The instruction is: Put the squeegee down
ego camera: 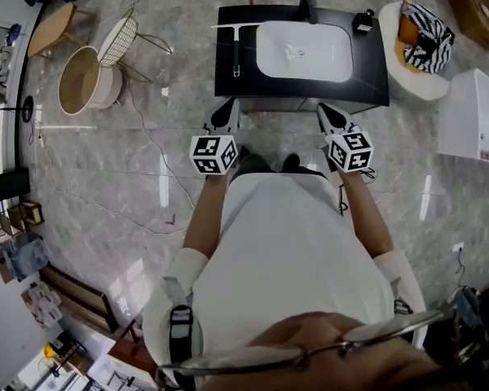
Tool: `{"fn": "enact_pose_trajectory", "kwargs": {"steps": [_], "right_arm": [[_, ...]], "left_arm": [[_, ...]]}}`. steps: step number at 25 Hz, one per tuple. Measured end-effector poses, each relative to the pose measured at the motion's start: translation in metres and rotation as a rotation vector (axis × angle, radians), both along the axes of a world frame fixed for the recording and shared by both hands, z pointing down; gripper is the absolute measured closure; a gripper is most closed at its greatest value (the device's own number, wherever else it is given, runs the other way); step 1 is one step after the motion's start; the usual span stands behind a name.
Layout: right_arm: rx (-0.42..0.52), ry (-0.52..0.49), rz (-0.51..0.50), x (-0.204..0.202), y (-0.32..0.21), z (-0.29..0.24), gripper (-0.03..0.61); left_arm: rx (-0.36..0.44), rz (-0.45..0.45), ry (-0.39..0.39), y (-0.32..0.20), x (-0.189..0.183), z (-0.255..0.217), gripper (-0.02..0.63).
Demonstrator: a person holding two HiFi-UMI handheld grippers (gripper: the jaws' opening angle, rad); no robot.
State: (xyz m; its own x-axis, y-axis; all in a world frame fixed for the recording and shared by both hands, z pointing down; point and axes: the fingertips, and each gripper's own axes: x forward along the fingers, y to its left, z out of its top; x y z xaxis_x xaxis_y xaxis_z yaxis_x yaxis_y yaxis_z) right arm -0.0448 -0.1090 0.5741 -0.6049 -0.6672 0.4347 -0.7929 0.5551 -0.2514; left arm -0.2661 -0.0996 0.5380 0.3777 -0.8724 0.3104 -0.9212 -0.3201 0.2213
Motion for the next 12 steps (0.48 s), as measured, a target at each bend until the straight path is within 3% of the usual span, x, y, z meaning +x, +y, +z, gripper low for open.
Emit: {"fn": "enact_pose_trajectory", "kwargs": {"steps": [12], "right_arm": [[0.101, -0.031, 0.071, -0.045, -0.005, -0.032, 0.575]], "left_arm": [[-0.002, 0.129, 0.023, 0.002, -0.031, -0.008, 0.609]]}}
